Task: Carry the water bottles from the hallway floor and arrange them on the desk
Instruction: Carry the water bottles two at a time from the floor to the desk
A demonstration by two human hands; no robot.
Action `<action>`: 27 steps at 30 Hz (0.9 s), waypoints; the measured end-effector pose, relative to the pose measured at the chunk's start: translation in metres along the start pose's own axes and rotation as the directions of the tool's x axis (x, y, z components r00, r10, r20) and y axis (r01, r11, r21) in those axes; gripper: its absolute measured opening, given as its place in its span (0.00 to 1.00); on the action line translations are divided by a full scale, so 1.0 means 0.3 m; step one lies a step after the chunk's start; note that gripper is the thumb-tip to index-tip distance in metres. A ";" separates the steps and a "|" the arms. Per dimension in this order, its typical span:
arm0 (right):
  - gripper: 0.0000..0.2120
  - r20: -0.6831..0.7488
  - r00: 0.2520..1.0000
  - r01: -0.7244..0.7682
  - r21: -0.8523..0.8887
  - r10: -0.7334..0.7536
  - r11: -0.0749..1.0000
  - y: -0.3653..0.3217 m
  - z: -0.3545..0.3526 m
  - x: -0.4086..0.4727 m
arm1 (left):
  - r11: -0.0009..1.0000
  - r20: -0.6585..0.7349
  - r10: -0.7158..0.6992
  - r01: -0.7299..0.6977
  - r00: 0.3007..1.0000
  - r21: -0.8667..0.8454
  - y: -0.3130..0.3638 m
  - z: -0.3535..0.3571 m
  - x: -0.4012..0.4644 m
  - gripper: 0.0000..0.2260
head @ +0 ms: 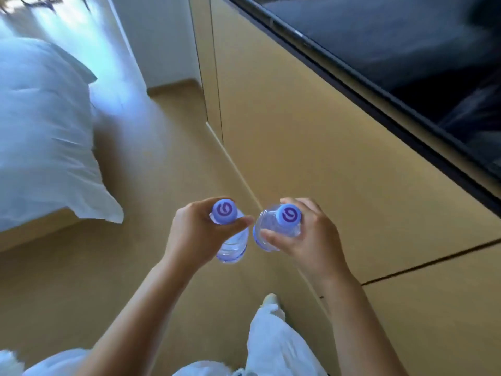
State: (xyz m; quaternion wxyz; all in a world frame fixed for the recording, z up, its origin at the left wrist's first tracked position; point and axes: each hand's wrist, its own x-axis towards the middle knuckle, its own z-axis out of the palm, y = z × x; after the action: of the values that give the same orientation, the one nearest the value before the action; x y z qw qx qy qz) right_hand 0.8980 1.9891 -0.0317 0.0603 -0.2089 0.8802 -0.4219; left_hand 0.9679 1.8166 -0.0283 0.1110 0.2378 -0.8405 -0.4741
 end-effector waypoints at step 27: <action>0.16 0.420 0.853 0.338 0.009 -0.310 0.941 -0.422 0.715 1.484 | 0.980 -0.433 -0.192 0.148 0.881 -0.133 -0.335 -0.517 1.270 0.07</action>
State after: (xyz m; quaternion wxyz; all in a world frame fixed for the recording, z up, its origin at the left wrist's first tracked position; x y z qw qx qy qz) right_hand 0.5955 1.5783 -0.0398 0.1675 -0.4409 0.8124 -0.3430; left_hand 0.7329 1.4649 -0.0470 0.2689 0.4064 -0.7451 -0.4554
